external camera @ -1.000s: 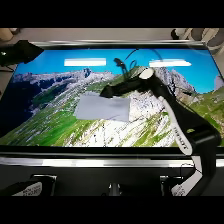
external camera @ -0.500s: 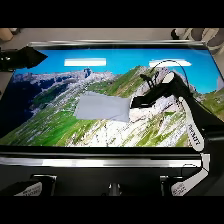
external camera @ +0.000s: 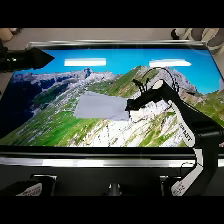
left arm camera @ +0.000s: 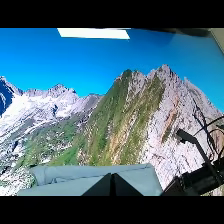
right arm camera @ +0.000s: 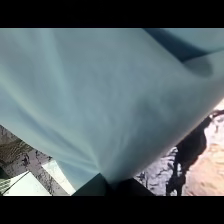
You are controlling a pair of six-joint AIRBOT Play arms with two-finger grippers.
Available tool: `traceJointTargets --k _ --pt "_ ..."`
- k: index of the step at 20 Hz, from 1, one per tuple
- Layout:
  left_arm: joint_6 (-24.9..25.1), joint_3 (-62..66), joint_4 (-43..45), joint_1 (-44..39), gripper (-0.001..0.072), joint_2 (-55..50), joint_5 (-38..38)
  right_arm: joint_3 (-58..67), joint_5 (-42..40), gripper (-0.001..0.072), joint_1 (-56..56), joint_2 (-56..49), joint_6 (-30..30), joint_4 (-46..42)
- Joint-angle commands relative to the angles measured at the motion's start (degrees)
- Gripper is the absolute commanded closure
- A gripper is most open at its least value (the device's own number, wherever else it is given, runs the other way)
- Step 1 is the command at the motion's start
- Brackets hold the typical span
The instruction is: Fold the shirts.
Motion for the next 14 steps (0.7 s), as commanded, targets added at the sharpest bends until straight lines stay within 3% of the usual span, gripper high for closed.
traceJointTargets --k 1,10,14 --pt "-0.24 -0.02 0.00 -0.46 0.0681 0.04 0.02 0.07 -0.13 0.0694 -4.11 1.05 -5.46 2.08" --pt "-0.22 -0.04 0.00 -0.52 0.0681 0.04 -0.04 0.07 8.13 0.0694 -48.92 17.18 -6.60 -5.16" --pt "-0.22 -0.04 0.00 -0.55 0.0681 0.04 -0.04 -0.55 17.64 0.0694 -66.36 21.94 -6.62 -22.18"
